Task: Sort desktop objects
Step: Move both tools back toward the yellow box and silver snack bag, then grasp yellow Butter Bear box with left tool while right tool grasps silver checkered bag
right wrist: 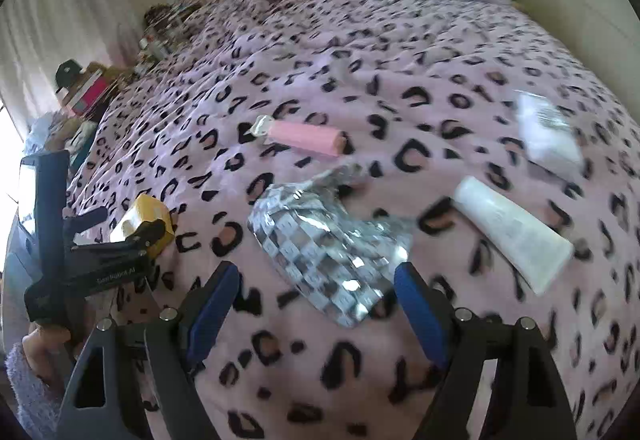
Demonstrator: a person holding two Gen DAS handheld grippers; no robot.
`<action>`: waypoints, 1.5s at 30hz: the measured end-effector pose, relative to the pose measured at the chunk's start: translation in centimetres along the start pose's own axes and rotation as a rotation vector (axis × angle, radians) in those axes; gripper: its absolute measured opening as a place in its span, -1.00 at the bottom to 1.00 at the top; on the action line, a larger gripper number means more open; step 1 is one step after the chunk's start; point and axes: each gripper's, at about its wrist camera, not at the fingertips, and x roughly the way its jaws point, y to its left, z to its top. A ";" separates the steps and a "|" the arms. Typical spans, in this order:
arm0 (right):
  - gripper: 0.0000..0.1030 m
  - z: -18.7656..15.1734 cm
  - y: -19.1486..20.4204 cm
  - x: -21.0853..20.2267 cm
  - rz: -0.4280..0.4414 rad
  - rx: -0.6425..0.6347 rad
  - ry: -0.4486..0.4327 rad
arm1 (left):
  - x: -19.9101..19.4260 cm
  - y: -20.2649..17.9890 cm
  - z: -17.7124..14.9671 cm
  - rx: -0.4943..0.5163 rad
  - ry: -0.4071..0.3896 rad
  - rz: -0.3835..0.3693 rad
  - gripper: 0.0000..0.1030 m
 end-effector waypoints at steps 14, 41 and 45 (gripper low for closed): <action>0.60 2.2 2.5 6.3 -0.037 -0.201 0.096 | 1.0 -1.2 -0.4 -0.023 -0.019 -0.057 1.00; 0.17 -0.1 0.8 4.3 0.019 -0.066 -0.010 | -1.8 -3.3 -2.3 -0.050 -0.048 -0.011 0.22; 0.17 -0.7 0.5 4.4 0.025 -0.050 0.005 | -1.8 -3.5 -2.5 -0.043 -0.042 -0.008 0.24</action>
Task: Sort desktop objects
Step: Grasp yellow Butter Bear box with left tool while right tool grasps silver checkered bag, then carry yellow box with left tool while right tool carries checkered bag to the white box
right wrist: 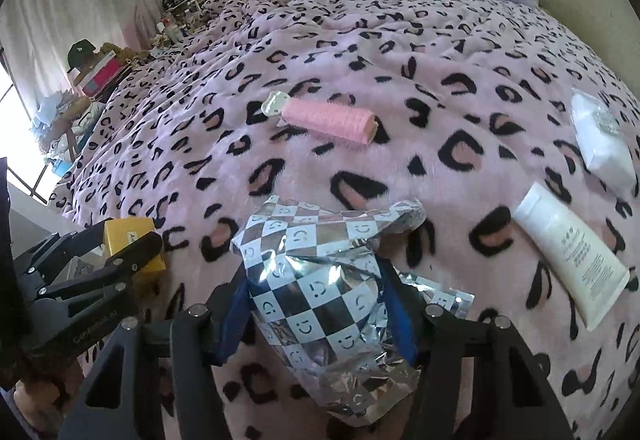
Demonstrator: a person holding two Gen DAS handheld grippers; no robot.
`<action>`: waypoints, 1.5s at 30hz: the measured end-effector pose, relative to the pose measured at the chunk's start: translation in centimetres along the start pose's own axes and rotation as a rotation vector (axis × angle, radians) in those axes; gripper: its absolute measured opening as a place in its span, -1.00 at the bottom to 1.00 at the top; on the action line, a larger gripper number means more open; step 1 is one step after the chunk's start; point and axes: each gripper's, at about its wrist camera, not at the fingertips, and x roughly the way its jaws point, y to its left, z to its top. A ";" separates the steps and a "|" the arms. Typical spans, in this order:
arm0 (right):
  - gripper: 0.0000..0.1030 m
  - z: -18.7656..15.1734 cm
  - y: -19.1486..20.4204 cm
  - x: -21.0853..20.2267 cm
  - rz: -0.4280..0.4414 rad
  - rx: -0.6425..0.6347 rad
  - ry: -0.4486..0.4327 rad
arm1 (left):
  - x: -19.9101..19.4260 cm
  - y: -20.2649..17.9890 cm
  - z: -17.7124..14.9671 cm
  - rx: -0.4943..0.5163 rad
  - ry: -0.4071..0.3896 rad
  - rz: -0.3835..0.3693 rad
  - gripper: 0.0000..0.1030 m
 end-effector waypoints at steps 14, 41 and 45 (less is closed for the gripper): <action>0.17 0.1 -0.3 0.3 0.007 0.009 0.013 | 2.4 1.6 -1.4 -0.094 0.073 -0.033 0.90; 0.17 -0.5 1.4 -4.9 0.055 0.026 -0.089 | -4.9 1.3 -2.1 -0.123 -0.044 -0.014 0.69; 0.17 -0.8 2.7 -8.4 0.065 0.013 -0.132 | -8.3 1.7 -2.9 -0.149 -0.056 -0.017 0.69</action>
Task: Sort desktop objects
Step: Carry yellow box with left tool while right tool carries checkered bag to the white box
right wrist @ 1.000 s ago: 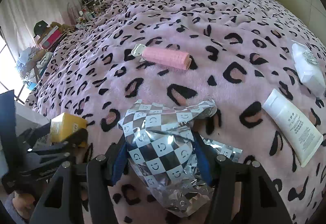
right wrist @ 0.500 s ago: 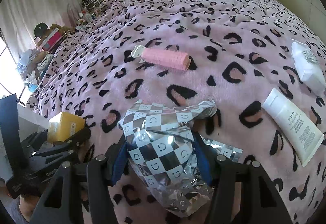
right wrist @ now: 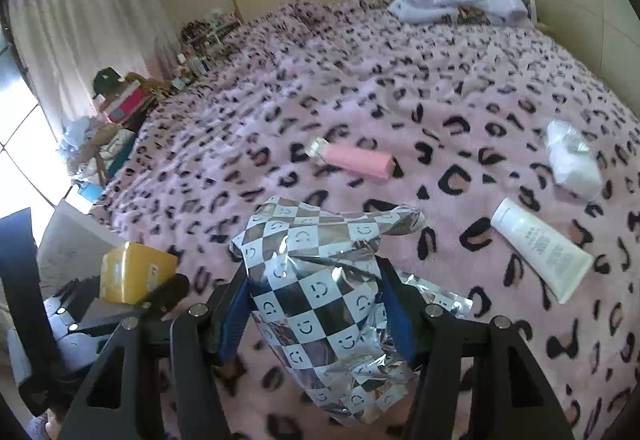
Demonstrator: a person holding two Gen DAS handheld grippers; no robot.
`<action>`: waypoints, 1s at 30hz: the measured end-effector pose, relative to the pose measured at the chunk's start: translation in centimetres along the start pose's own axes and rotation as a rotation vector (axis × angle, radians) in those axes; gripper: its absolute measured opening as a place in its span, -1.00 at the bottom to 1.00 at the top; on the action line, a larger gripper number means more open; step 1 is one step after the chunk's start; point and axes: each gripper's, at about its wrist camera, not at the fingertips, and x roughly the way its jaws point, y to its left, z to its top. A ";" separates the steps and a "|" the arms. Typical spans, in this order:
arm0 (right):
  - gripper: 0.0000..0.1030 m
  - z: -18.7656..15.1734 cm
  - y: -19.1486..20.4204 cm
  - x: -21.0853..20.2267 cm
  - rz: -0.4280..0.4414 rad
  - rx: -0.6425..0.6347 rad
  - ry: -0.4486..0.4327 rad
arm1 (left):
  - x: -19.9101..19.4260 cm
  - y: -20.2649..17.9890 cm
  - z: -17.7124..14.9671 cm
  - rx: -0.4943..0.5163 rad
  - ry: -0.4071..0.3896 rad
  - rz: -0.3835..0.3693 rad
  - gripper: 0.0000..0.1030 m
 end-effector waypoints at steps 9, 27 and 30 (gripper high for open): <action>0.17 -1.4 3.9 -6.5 0.032 -0.015 -0.054 | -7.5 1.3 -1.6 -0.049 -0.022 -0.005 0.69; 0.17 -2.3 14.1 -11.4 0.126 -0.134 -0.065 | -17.7 9.8 -3.9 -0.195 -0.068 0.105 0.69; 0.17 -2.2 16.3 -11.6 0.135 -0.173 -0.062 | -18.9 11.8 -4.2 -0.233 -0.077 0.123 0.69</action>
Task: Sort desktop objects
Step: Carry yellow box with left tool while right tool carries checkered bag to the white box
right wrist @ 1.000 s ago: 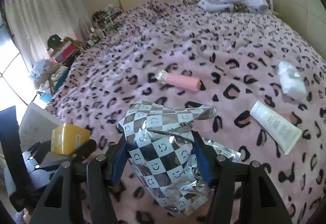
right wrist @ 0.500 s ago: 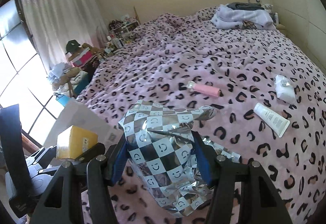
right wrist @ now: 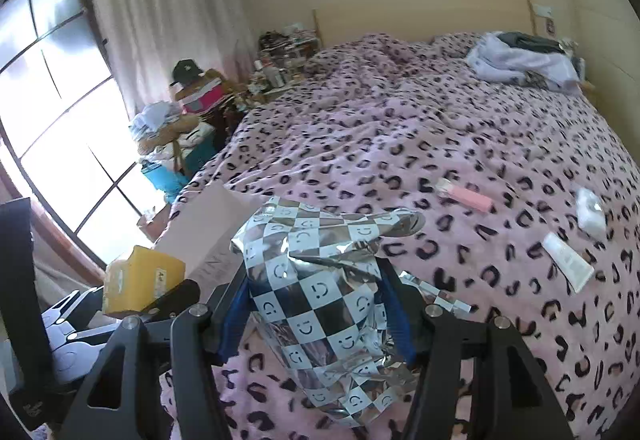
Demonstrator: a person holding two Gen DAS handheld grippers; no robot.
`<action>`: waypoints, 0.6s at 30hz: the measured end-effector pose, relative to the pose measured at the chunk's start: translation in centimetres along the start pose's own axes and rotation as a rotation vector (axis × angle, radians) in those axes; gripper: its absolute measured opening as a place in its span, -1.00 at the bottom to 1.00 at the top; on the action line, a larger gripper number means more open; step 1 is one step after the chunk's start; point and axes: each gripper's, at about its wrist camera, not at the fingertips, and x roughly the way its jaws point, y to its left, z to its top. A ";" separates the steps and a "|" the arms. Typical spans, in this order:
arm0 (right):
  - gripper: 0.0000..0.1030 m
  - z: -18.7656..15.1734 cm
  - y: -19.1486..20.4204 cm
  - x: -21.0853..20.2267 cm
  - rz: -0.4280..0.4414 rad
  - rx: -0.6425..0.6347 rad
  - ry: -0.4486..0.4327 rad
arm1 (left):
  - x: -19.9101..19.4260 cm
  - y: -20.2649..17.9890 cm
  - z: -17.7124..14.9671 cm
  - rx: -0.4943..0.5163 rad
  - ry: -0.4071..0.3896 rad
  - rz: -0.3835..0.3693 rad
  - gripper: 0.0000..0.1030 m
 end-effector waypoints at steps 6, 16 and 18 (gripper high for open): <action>0.17 1.3 4.4 1.4 0.056 -0.077 0.015 | -1.0 4.3 1.0 -0.058 -0.021 0.046 0.69; 0.17 3.6 10.0 4.8 0.143 -0.167 0.045 | -0.1 8.3 2.5 -0.111 -0.017 0.062 0.69; 0.17 4.1 10.7 5.6 0.159 -0.177 0.055 | 0.2 8.9 2.6 -0.118 -0.011 0.058 0.69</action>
